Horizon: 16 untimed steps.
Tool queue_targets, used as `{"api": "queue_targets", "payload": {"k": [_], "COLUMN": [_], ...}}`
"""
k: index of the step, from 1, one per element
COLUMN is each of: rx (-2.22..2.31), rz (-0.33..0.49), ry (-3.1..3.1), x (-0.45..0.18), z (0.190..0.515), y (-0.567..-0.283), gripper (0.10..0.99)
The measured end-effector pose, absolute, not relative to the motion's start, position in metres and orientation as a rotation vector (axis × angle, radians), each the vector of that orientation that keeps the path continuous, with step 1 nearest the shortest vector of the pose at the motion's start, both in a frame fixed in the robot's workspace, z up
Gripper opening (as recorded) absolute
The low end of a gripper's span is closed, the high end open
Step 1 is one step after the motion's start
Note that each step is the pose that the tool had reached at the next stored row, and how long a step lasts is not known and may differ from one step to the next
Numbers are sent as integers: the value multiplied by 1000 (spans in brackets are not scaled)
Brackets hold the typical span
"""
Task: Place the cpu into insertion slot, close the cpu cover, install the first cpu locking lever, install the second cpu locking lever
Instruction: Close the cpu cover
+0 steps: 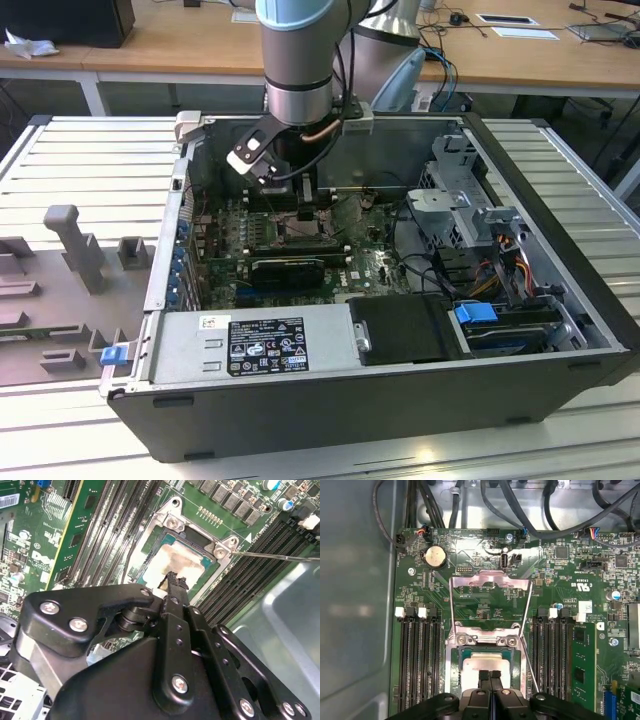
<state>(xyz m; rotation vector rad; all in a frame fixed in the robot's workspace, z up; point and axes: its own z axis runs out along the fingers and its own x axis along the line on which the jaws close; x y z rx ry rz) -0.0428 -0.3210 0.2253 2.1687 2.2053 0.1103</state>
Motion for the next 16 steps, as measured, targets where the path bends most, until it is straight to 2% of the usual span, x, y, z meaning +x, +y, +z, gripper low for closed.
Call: {"api": "queue_targets", "payload": {"k": [16], "rx": [2192], "rz": [100], "ry": [2227], "x": [-25], "z": [229], "y": [-326], "gripper": [106]}}
